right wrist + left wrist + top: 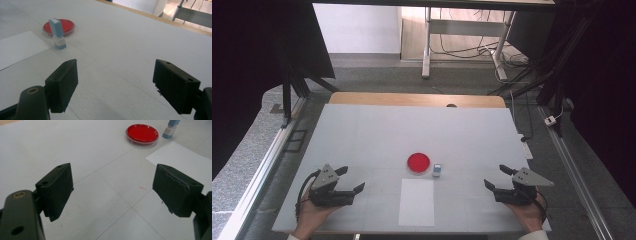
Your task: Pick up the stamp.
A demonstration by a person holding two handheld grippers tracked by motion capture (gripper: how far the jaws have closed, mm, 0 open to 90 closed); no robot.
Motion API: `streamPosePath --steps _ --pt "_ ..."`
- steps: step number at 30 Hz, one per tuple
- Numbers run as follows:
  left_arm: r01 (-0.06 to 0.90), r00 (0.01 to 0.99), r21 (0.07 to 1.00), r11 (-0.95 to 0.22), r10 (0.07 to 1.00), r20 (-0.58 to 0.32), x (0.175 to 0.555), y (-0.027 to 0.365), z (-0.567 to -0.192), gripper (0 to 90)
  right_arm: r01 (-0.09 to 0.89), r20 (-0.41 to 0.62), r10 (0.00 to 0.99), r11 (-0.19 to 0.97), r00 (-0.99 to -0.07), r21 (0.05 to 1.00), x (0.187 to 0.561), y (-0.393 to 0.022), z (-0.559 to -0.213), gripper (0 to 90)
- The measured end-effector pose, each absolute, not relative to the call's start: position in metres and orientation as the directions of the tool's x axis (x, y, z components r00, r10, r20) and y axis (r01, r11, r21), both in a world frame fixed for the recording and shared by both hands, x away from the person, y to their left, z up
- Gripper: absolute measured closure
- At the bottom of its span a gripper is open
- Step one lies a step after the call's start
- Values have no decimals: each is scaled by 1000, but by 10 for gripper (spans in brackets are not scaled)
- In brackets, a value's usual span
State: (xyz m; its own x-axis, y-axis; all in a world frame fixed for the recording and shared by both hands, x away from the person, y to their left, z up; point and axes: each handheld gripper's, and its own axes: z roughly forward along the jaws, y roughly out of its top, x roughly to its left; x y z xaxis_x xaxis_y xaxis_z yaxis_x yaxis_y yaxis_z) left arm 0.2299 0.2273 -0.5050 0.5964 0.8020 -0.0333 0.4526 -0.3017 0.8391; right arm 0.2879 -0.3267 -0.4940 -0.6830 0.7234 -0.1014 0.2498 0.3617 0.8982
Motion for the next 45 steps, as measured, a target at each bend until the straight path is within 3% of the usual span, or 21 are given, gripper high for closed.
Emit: streamPosePath --steps 25,45 --pt "443 616 839 -315 787 -29 231 224 -507 176 272 -67 689 371 -721 888 291 -322 -493 259" --pt "448 633 827 -338 774 -27 233 222 -510 181 263 -36 603 401 -797 878 312 -303 -471 282"
